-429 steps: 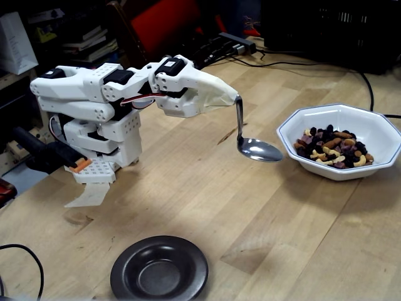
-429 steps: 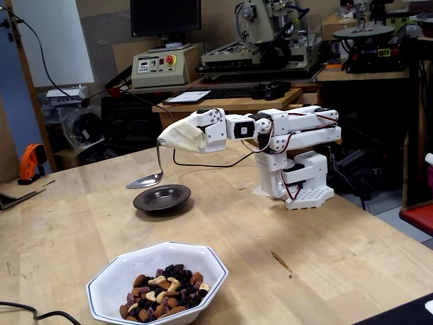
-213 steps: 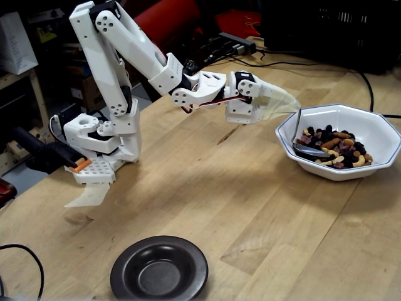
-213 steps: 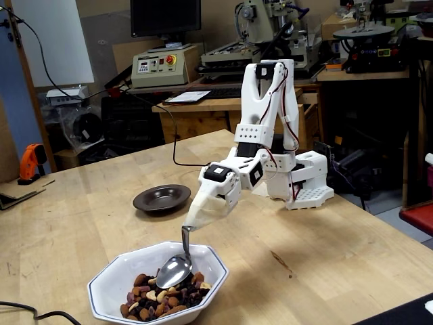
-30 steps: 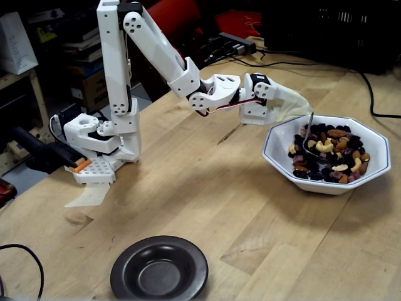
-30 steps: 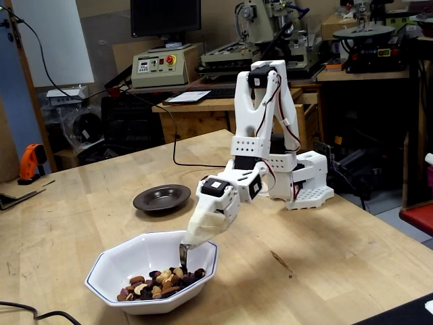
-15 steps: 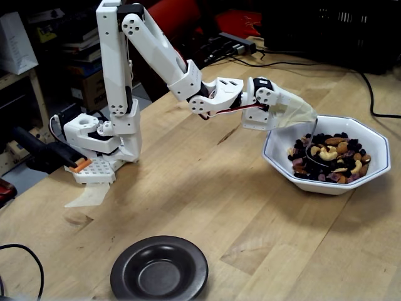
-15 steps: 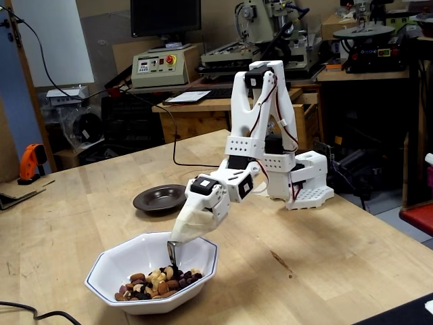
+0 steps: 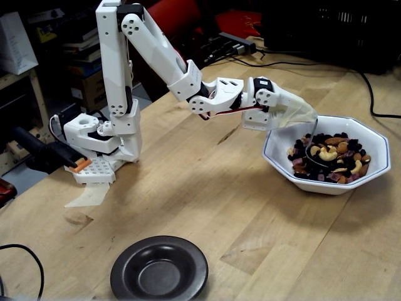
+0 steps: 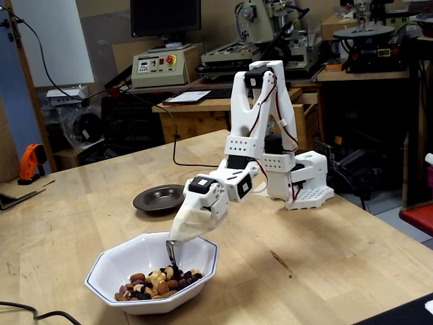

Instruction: Use spoon to transfer food from the white bowl to brown plate

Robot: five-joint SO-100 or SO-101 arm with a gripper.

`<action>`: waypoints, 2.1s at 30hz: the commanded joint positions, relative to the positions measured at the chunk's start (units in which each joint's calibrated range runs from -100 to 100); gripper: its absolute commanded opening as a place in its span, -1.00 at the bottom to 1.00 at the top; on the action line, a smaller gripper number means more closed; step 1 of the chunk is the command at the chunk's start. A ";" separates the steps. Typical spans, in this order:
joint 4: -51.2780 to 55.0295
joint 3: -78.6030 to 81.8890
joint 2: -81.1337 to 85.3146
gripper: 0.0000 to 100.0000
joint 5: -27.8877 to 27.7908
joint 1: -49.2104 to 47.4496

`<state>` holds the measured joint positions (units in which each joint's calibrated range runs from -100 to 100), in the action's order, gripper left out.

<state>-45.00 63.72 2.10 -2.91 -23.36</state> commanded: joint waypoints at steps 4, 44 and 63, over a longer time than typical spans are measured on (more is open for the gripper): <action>-0.37 -3.01 10.09 -0.92 0.44 0.62; 0.26 -2.75 19.42 -0.92 0.54 0.62; 0.26 -2.66 20.87 -0.92 0.54 8.69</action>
<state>-44.52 63.72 18.33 -2.61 -15.47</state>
